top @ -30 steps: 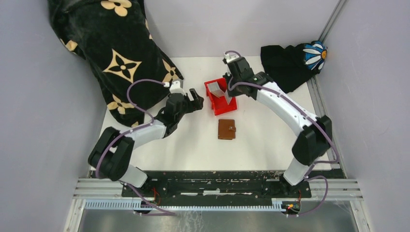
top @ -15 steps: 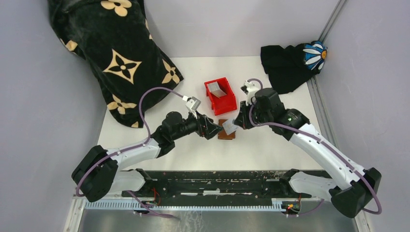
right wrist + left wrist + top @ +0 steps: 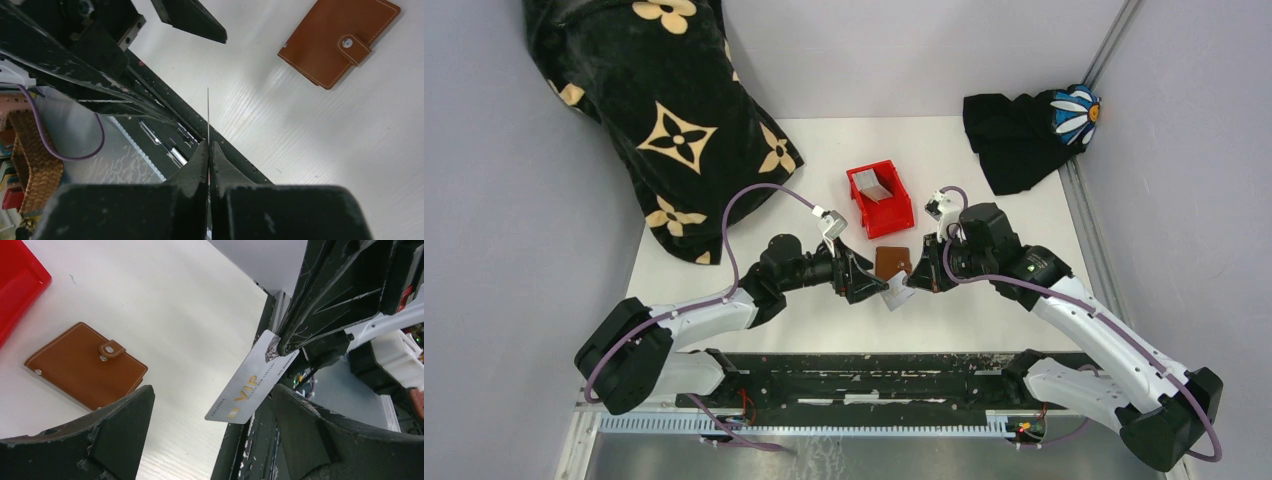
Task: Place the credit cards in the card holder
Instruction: Pick up the credit card from the storage box.
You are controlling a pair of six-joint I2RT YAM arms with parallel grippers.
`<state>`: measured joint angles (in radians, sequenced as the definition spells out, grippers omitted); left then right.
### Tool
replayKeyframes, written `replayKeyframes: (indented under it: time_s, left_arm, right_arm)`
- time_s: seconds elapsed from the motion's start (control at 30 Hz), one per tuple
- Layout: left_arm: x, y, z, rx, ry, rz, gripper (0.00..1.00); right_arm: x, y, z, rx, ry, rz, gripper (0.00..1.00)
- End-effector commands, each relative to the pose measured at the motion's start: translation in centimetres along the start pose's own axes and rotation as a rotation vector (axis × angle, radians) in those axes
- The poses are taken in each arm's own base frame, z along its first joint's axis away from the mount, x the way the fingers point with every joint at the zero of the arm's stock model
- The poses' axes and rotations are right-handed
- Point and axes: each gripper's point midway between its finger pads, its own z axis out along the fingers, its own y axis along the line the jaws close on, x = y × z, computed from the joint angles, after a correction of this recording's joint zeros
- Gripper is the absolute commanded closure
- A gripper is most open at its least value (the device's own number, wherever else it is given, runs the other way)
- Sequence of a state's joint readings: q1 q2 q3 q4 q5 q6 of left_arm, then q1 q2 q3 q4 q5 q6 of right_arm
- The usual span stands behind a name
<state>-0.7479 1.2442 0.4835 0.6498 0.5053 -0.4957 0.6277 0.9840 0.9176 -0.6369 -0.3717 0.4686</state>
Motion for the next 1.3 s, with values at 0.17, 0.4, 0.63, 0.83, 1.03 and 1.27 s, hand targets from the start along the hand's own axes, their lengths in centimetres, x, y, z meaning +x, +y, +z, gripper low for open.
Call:
replayKeyframes:
  time_s: [0.17, 0.4, 0.63, 0.83, 1.03, 1.27]
  left_arm:
    - [1.1, -1.1, 0.9, 0.128, 0.057, 0.091, 0.05]
    - [1.9, -1.9, 1.2, 0.207, 0.106, 0.080, 0.13]
    - [3.2, -2.6, 1.2, 0.281, 0.161, 0.043, 0.28]
    - [3.4, -2.6, 1.0, 0.280, 0.165, 0.045, 0.52]
    - [3.4, -2.4, 1.4, 0.277, 0.170, 0.038, 0.74]
    - [3.3, -1.5, 1.8, 0.241, 0.163, 0.029, 0.97]
  right_arm:
    - [-0.4, 1.9, 1.4, -0.139, -0.004, 0.002, 0.99]
    - [-0.4, 1.9, 2.8, -0.163, 0.016, 0.012, 0.99]
    - [-1.0, 1.3, 3.8, -0.164, 0.021, 0.034, 0.99]
    - [-1.4, 0.0, 3.8, -0.156, 0.015, 0.065, 0.99]
    - [-1.8, -0.6, 4.1, -0.150, 0.012, 0.077, 0.99]
    - [-2.3, -1.6, 4.4, -0.109, -0.004, 0.079, 0.95]
